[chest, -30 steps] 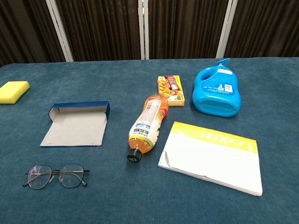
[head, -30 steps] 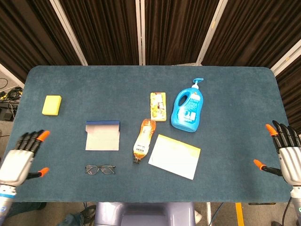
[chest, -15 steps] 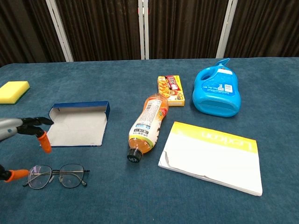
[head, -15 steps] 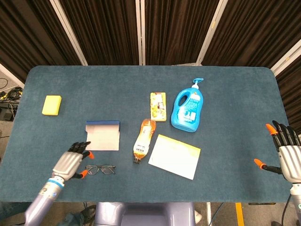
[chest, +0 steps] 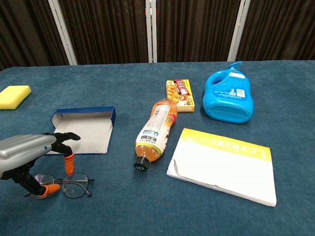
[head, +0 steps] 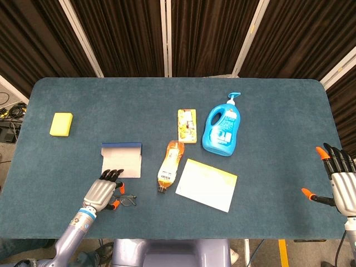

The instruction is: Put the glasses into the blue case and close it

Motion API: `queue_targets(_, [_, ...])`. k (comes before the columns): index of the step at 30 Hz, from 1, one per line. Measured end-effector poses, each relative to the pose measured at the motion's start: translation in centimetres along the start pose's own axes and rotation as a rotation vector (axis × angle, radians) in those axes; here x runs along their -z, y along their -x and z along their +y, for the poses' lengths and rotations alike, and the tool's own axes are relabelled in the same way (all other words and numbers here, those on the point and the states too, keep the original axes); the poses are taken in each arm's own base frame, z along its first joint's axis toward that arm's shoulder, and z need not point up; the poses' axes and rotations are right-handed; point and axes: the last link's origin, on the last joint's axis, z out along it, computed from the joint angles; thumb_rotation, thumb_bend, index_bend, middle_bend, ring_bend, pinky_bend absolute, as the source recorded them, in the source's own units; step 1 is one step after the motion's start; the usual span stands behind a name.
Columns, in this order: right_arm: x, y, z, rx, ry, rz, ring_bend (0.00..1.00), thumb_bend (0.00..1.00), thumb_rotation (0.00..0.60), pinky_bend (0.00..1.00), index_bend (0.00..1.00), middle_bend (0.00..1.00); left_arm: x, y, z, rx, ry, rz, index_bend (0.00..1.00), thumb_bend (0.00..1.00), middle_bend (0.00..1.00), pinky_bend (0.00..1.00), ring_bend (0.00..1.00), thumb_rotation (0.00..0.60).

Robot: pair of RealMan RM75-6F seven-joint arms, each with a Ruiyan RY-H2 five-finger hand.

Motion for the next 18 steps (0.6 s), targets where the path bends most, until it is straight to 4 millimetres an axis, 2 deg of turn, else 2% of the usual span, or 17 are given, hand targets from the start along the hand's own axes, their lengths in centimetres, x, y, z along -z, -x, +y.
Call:
queue_targets(7, [0.03,0.03,-0.01,0.000,-0.002,-0.003,0.00,0.00,0.600,0.00,0.00,0.00,-0.01,0.15,0.12,-0.006,-0.014,0.005,0.49,0.36,0.00,0.00,0.00,0.600])
queue_targets(18, [-0.01,-0.01,0.05,-0.001,0.000,-0.002,0.00,0.00,0.600,0.00,0.00,0.00,0.02,0.40,0.23,-0.023,-0.023,0.007,0.56,0.43,0.00,0.00,0.00,0.600])
